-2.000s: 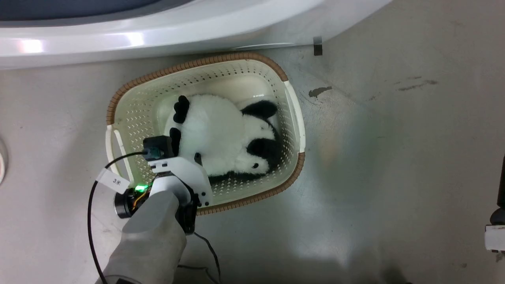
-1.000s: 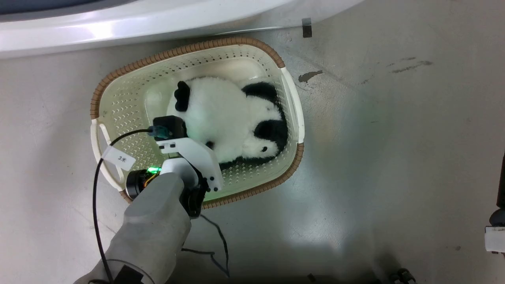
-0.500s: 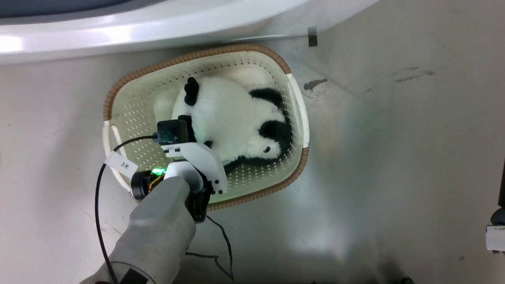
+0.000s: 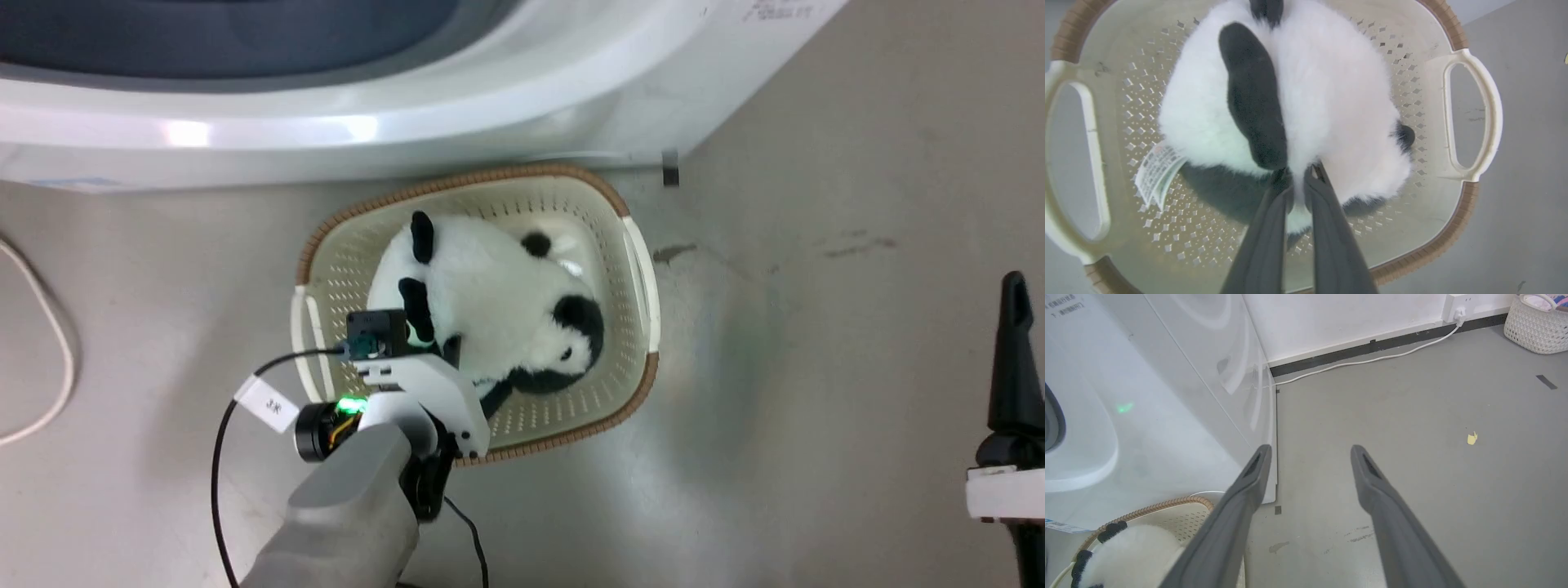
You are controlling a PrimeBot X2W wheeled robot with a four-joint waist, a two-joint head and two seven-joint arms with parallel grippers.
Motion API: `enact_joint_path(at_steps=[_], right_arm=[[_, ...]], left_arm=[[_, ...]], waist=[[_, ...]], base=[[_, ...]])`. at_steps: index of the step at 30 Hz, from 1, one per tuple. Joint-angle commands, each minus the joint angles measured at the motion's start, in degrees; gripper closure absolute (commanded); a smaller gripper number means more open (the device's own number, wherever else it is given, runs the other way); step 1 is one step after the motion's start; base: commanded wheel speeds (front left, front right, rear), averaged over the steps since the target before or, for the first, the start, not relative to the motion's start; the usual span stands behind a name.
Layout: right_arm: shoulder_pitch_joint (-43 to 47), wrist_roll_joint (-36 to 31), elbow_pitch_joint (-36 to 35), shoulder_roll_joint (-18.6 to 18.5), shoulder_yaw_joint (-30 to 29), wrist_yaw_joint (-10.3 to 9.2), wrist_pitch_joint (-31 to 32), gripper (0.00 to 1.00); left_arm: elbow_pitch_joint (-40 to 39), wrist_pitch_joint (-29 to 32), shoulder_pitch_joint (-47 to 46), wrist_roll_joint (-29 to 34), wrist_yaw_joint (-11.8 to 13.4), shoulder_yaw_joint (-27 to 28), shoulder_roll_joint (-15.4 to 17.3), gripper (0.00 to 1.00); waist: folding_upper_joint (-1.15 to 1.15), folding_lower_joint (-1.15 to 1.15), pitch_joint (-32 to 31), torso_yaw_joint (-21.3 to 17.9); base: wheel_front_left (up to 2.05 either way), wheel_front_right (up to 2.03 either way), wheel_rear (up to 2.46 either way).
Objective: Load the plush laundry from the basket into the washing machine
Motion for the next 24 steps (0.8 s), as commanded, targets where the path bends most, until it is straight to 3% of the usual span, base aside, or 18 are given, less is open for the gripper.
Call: enact_joint_path(at_steps=[1,10,24], right_arm=[[-0.7,-0.31,0.34,-0.1,0.25,-0.04,0.19,0.0],[-0.68,-0.48,3.15,0.28,2.06,-0.04,0.34,0.0],[0.96,-0.95,7.38,1.08,3.35,-0.04,-0.51,0.0]], left_arm=[[-0.4,-0.64,0.83,-0.28,-0.36,-0.21,0.08,1.0],[-4.31,-1.49,5.8,1.2,-0.6,1.58,0.77,1.0],[-28.79,-1.53,21.51,11.5,4.38,13.08,5.01,1.0]], waist=[[0.0,0.0,-2.12,0.84],[0.0,0.0,-9.53,2.12],[0.0,0.0,-18.89,4.5]], base=[[0.0,0.0,0.0],[0.0,0.0,0.0],[0.0,0.0,0.0]])
